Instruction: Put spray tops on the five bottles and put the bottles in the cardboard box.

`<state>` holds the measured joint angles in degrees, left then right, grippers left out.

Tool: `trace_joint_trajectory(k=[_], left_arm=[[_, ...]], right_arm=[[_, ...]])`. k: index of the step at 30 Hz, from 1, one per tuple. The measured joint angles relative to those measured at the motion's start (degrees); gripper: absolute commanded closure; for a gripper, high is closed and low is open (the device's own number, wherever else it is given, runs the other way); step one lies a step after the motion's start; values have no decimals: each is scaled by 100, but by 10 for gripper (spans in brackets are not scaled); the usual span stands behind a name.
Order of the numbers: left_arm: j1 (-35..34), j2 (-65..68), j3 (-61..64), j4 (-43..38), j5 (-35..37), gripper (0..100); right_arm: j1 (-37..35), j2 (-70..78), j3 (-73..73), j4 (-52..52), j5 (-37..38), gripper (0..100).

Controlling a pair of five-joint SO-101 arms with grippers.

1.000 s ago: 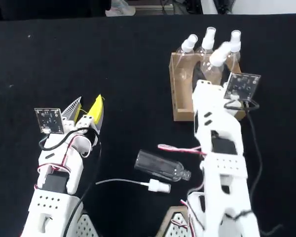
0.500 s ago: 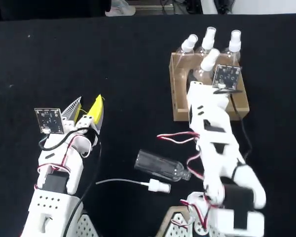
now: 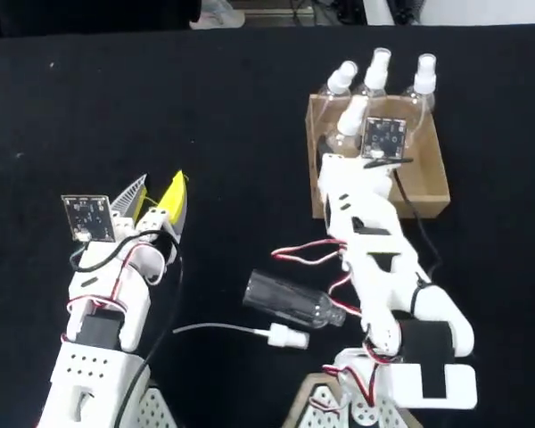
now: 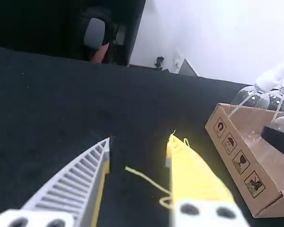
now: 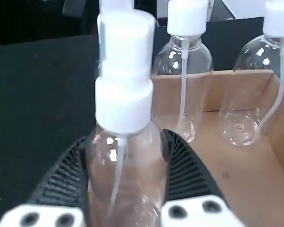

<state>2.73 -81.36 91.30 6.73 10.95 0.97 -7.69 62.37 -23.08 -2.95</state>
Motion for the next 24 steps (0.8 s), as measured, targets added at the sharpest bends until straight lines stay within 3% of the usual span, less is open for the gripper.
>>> trace_joint_trajectory(k=[9,24], left_arm=[[0,0,0,0,0,809],[0,0,0,0,0,809]], right_arm=[[-35,0,668,-1284,651,988],[-35,0,844,-1363,668,987]])
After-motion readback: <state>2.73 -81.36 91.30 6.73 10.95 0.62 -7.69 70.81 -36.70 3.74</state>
